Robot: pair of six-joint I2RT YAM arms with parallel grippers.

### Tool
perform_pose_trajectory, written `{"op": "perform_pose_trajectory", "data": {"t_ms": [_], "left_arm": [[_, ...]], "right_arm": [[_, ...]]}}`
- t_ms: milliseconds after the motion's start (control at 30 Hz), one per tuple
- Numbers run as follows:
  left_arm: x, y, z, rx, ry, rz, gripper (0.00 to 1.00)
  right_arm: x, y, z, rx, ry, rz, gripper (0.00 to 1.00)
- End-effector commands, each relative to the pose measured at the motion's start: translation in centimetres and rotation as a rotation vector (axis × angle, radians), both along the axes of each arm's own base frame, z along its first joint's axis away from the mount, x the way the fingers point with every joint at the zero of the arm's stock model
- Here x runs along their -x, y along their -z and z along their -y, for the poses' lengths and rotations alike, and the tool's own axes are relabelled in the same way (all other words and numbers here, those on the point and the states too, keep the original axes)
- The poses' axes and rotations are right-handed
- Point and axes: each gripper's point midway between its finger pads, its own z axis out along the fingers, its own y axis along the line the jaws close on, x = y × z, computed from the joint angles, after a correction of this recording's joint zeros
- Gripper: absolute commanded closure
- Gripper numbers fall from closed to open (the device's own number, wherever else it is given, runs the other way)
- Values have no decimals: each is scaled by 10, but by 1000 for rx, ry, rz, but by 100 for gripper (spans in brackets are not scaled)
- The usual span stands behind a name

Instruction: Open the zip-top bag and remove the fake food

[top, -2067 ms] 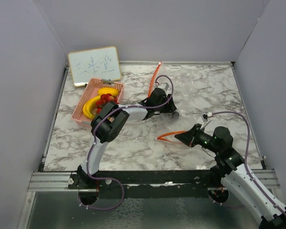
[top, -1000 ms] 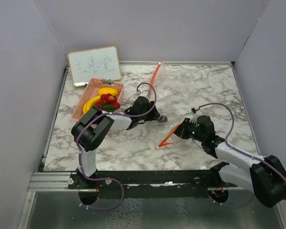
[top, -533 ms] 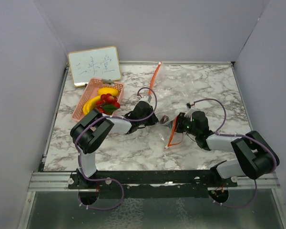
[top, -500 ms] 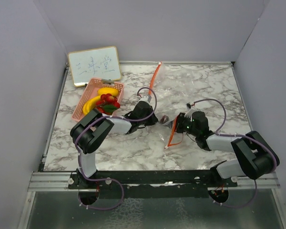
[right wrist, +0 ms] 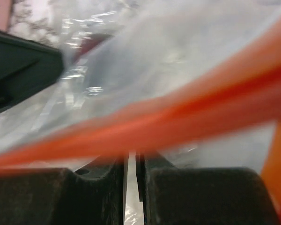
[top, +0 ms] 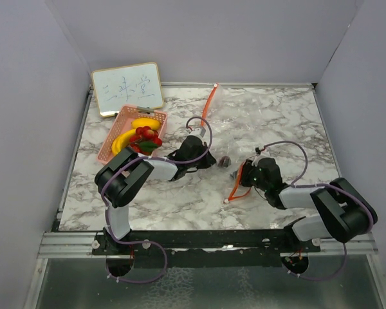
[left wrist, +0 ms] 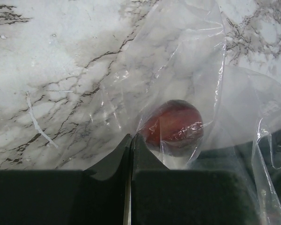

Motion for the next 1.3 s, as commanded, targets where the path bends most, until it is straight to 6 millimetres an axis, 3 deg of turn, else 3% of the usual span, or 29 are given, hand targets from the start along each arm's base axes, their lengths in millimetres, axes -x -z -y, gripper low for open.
{"op": "perform_pose_trajectory", "data": {"t_ms": [0, 167, 300, 433, 567, 733, 900, 1067, 1267], "left_arm": [[6, -32, 15, 96, 45, 27, 100], [15, -28, 14, 68, 43, 19, 100], [21, -22, 12, 65, 47, 7, 100], [21, -20, 13, 64, 53, 3, 100], [19, -17, 19, 71, 65, -5, 100], [21, -18, 27, 109, 85, -15, 100], [22, -22, 26, 102, 86, -6, 100], [22, -22, 26, 101, 88, -4, 100], [19, -21, 22, 68, 78, 9, 100]], "right_arm": [[-23, 15, 10, 48, 108, 19, 87], [-44, 5, -2, -9, 115, 86, 87], [-55, -19, -8, -54, 102, 192, 87], [-50, -47, -14, -103, 53, 291, 84], [-46, -60, -17, -95, 8, 339, 75], [-50, -46, -22, -31, -39, 317, 54], [-49, -23, -28, 8, -94, 277, 41], [-50, -3, -30, 36, -119, 261, 39], [-45, -4, -21, 55, -94, 259, 39]]}}
